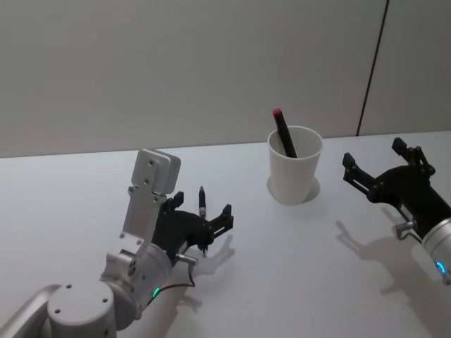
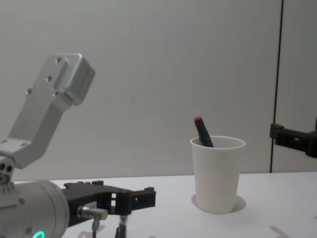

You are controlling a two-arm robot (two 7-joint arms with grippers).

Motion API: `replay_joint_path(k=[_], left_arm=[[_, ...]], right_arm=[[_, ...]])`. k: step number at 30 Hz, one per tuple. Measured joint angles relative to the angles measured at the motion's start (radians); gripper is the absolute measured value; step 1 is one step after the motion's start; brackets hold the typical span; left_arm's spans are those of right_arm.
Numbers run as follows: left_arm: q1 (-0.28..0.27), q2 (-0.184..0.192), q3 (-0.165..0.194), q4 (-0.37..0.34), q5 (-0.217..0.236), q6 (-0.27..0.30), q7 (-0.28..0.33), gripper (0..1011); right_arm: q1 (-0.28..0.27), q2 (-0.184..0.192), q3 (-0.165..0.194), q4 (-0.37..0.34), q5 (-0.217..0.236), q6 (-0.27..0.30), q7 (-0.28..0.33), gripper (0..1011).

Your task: Place the pen into the pen holder.

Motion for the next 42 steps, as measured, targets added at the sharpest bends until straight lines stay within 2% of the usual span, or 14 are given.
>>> replay_joint_path(k=[12,28,42], left_arm=[[-0.011,-0.031,0.003,0.022,0.001,0.038,0.022,1001],[-0.028,-0.058,-0.008,0.031,-0.007,0.14,0.056,1001],[-0.042,-0.082,-0.014,0.036,0.006,0.219,0.089,1001]], right_arm=[[0.0,0.0,0.0,0.0,0.0,0.0,0.0,1002],[0.0,0.0,0.0,0.0,0.0,0.0,0.0,1002],[0.0,0.0,0.0,0.0,0.0,0.0,0.0,1002]])
